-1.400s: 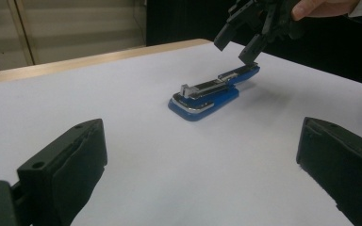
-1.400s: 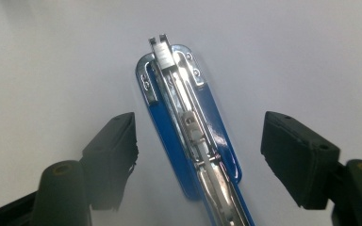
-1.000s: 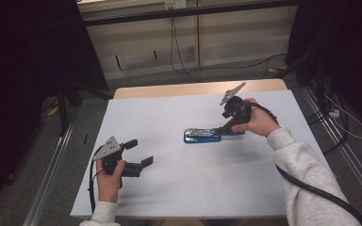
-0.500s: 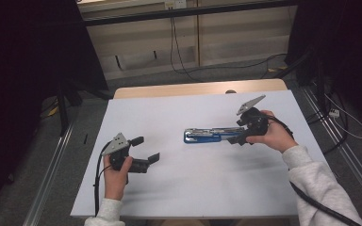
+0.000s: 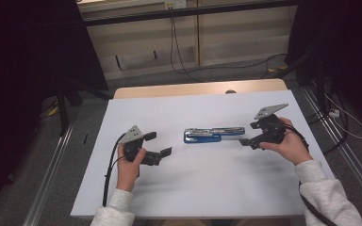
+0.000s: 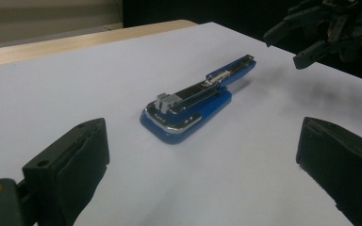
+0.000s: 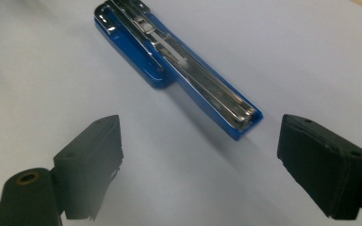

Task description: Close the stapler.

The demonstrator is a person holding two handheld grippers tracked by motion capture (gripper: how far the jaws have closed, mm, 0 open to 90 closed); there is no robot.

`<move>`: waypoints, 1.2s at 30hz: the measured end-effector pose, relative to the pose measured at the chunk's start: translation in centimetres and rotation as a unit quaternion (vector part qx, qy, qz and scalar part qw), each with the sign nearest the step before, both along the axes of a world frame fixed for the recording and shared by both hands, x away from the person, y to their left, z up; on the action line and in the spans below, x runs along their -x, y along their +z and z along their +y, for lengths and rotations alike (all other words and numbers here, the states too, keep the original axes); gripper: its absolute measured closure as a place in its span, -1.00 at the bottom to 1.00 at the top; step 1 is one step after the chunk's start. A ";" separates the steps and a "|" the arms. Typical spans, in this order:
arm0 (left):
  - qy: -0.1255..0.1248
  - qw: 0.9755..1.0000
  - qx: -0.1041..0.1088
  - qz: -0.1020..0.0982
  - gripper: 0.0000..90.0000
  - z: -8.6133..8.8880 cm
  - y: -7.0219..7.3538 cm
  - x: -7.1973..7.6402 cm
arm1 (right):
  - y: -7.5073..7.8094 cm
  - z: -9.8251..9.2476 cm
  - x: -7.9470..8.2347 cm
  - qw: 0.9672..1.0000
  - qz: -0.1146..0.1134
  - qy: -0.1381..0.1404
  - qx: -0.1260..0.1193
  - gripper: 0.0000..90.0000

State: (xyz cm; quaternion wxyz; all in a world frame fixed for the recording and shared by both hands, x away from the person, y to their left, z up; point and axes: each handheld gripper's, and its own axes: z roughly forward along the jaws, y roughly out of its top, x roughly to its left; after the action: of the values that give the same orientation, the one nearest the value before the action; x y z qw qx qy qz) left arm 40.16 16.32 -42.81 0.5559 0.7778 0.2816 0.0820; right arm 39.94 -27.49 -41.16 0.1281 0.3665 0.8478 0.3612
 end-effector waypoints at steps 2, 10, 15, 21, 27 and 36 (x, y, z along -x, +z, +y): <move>0.004 1.000 -0.008 0.006 -0.93 -0.5 -0.2 -0.4 | -0.3 -0.2 0.1 1.000 0.001 -0.004 0.001 -0.66; 0.037 0.998 -0.032 0.033 -0.88 -2.1 -0.9 -2.2 | -0.9 -0.4 0.1 1.000 0.006 -0.022 0.001 -0.32; 0.048 0.997 -0.045 0.045 -0.78 -2.6 -1.0 -3.0 | -1.0 -0.4 0.2 1.000 0.007 -0.029 0.000 0.03; 0.055 0.995 -0.062 0.054 -0.43 -2.8 -1.6 -3.9 | -0.8 -1.0 0.2 0.999 0.005 -0.053 0.002 0.38; 0.065 0.991 -0.100 0.066 0.18 -3.5 -2.1 -4.7 | -1.2 -1.8 -0.2 0.997 0.000 -0.076 0.009 0.81; 0.067 0.987 -0.123 0.082 0.79 -4.8 -3.2 -5.3 | -3.3 -1.3 -1.2 0.996 0.021 -0.077 0.033 0.97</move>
State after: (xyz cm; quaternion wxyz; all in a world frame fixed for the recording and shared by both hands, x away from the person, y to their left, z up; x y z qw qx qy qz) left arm 45.44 11.52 -45.99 0.4243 0.8236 0.3657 0.0893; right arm 41.15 -28.82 -44.43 0.1498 0.4334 0.8310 0.3148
